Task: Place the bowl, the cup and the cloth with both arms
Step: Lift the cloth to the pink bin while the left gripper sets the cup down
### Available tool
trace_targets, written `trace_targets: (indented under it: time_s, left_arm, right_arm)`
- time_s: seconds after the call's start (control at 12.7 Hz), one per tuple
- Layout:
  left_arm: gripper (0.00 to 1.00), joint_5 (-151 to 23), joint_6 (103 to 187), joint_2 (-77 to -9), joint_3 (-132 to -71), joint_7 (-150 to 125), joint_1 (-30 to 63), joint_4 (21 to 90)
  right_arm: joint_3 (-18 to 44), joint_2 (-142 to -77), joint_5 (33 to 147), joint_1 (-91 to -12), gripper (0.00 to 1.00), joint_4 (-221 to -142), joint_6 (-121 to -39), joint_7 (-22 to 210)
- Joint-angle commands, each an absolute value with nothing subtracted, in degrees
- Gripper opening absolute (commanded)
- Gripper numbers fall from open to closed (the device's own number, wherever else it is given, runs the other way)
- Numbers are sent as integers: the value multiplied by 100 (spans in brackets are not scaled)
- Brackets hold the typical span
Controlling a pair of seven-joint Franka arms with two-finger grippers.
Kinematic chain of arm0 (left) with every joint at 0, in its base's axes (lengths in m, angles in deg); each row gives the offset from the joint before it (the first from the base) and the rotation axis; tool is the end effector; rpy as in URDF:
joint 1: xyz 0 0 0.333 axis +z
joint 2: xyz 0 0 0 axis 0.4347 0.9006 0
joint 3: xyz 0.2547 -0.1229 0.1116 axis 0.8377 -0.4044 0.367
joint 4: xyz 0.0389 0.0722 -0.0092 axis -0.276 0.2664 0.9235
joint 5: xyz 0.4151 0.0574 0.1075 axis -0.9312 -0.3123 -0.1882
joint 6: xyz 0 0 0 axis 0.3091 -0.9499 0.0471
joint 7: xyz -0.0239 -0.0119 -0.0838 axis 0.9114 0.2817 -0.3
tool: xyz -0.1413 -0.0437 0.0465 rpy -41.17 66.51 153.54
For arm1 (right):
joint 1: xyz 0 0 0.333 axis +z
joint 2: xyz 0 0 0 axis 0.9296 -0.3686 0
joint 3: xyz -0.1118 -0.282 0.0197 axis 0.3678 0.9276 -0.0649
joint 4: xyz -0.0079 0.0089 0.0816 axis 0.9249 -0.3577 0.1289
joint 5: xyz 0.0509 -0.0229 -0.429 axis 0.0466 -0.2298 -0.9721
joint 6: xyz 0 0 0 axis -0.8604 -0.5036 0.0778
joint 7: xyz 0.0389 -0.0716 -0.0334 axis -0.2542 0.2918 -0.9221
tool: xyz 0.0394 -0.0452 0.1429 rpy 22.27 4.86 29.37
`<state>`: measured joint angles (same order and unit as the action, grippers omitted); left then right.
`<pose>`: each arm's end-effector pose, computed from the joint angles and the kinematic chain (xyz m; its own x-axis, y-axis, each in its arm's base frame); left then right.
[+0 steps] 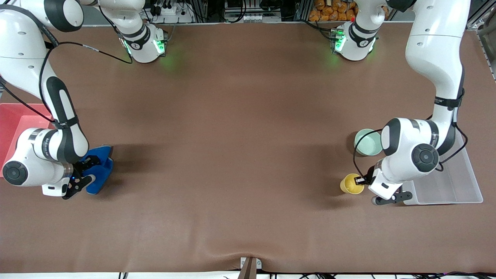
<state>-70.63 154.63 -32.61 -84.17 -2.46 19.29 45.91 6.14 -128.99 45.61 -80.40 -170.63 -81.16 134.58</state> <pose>0.7224 -0.0972 0.1981 0.9839 0.1790 0.0011 0.1787 -0.9829 0.0445 0.6734 -0.1412 0.1125 0.7500 0.6187 -0.2341 0.6073 -0.7843 -0.1271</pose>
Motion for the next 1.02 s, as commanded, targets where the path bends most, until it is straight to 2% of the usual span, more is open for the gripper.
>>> trace_targets:
  time_s: [0.0,0.16,0.39,0.63,0.94]
  left_arm:
    - [0,-7101,14640,-3506,-8382,-174,2162,4121]
    - [0,-7119,13912,-3629,-8382,-698,2444,3830]
    - [0,-7145,13408,-3797,-8040,-1428,2620,3557]
    - [0,-6953,13372,-3815,-7443,-2483,2752,3530]
    - [0,-6907,13617,-3429,-7371,-3233,3121,3398]
  right_arm:
    - [593,-12926,4675,-8059,0,-17051,-8138,13458]
    - [593,-12908,4683,-8059,0,-17034,-8138,13361]
    - [584,-12760,5051,-7980,0,-16981,-8120,13378]
    - [531,-12304,5070,-7909,0,-16981,-8094,13387]
    - [549,-11425,5290,-8005,0,-17095,-7410,13369]
